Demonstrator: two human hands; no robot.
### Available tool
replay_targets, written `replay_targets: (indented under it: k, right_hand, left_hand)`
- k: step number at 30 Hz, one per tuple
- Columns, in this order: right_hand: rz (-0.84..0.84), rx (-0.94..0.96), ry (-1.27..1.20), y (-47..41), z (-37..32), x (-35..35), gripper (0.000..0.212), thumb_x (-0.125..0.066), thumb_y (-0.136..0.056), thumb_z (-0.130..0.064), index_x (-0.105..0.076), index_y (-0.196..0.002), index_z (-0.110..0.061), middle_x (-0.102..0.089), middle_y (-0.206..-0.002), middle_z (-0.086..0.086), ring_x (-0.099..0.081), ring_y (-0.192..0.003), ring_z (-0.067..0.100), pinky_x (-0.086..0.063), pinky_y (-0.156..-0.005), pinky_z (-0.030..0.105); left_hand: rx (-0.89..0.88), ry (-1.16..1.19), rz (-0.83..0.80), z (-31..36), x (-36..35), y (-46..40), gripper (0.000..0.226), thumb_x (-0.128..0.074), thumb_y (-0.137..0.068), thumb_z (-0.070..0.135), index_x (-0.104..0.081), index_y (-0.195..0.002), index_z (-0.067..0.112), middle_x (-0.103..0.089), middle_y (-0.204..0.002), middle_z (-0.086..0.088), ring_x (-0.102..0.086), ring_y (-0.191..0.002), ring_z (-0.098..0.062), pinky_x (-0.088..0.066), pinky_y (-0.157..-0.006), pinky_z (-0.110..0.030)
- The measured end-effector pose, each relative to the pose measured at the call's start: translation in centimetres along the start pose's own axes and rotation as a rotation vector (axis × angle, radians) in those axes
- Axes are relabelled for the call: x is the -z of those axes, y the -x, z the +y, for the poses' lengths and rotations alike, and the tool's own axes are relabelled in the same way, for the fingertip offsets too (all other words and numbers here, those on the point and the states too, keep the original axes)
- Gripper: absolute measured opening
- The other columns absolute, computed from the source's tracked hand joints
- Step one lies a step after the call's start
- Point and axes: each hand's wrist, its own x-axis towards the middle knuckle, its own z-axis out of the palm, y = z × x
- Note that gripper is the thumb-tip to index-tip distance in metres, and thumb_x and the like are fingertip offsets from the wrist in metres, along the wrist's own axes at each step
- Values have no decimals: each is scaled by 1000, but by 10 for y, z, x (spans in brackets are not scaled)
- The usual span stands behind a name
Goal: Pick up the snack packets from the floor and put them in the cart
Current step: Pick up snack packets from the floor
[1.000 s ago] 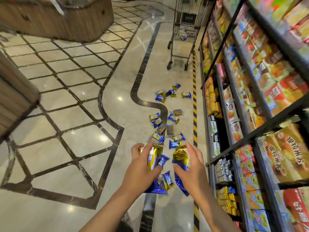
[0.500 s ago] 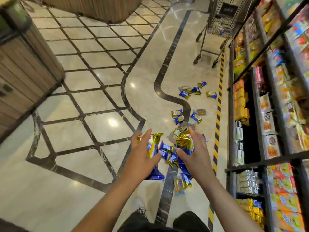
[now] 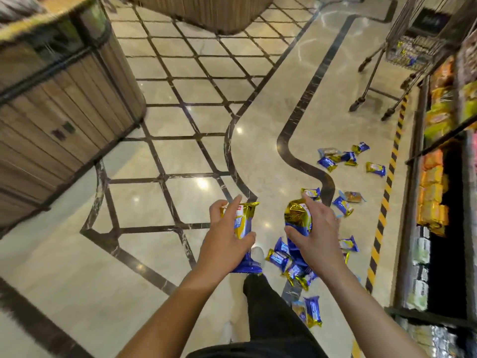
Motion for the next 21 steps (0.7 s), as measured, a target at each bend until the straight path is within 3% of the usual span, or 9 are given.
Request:
replay_targets:
  k: [3,6,8,12,16,21]
  right_hand:
    - [-16,22,-64,-52,-9,-4,79,-74,-86,-21,-31,-150,-35,-29,-146,0,-27,-105,-15,-25,-80,-5]
    - [-53,40,-110,-106,-18,-7,78,-74,-86,-18,-31,-151,-29,-33,-145,4,-26,-90,-26,-18,-74,-14]
    - [-77,54,-139,-142,-25,-8,78,-74,-86,-17,-31,-151,-29,-34,-141,2,-29,-94,-27,-19,-77,-13]
    - [-120,65,-158,-208,-39,-8,80,-74,-86,-19,-30,-151,-33,-31,-136,-6,-41,-98,-11,-26,-76,-10]
    - [-124,73,-182,-263,-54,-7,79,-73,-87,-20,-30,-152,-33,-30,-139,-5,-32,-98,-36,-30,-72,-10]
    - [-118,67,-216,-326,-79,-16,79,-72,-87,-18,-30,-152,-33,-28,-141,-6,-27,-99,-40,-31,-72,-10]
  left_hand:
    - [17,13,20,6,7,-44,82,-73,-86,27,-26,-152,39,-20,-142,14,-48,-109,-4,-41,-81,-4]
    - [48,13,20,21,13,-91,82,-72,-87,26,-24,-152,40,-20,-142,15,-49,-112,-6,-49,-89,-16]
    - [60,10,21,34,15,-123,81,-72,-87,27,-25,-153,37,-21,-142,13,-50,-112,-6,-48,-92,-18]
    - [58,10,39,51,17,-186,80,-72,-88,26,-27,-153,35,-23,-139,14,-50,-103,-1,-37,-75,4]
    - [46,20,78,64,26,-242,79,-73,-87,24,-29,-152,36,-24,-138,14,-53,-101,3,-36,-73,6]
    - [22,26,107,69,42,-308,78,-74,-85,25,-32,-151,33,-24,-136,14,-42,-102,26,-38,-71,5]
